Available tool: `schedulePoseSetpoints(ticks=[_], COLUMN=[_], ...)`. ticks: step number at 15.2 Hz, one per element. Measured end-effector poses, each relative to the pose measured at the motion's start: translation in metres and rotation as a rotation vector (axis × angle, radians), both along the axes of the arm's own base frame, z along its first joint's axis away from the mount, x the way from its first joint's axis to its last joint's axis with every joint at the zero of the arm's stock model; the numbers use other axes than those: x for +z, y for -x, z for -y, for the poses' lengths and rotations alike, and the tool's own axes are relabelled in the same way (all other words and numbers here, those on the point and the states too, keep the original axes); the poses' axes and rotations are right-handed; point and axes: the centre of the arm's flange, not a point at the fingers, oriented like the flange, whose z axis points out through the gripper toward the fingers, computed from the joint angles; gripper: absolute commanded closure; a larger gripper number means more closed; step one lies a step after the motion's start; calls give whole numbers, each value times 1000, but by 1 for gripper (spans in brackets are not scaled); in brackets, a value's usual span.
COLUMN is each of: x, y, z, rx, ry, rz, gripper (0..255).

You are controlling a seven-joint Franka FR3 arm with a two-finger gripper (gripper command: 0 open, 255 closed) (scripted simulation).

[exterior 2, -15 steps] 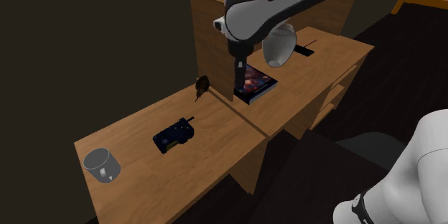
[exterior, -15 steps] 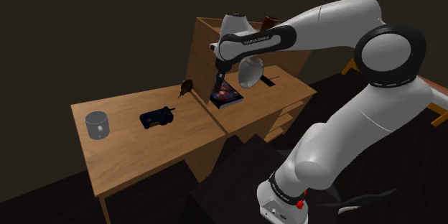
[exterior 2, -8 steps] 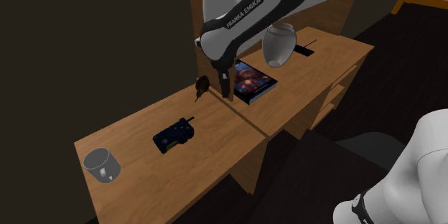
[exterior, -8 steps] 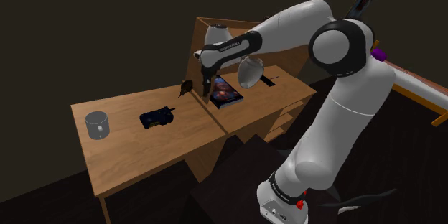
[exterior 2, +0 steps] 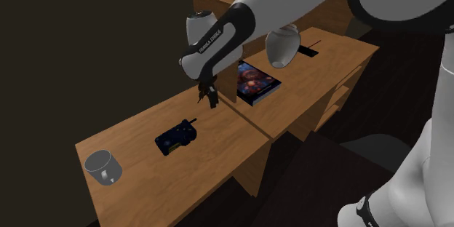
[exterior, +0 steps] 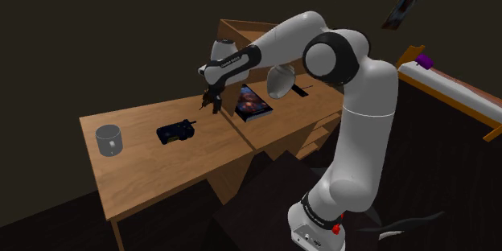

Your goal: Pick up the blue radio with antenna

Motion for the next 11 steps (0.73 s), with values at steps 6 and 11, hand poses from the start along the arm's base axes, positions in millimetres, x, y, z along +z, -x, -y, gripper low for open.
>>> schedulePoseSetpoints(ticks=[6, 11], x=[-56, -94], y=[-42, -66], z=[-35, -59], rx=[197, 315], ry=[-15, -24], rz=[-5, -8], gripper=[0, 0])
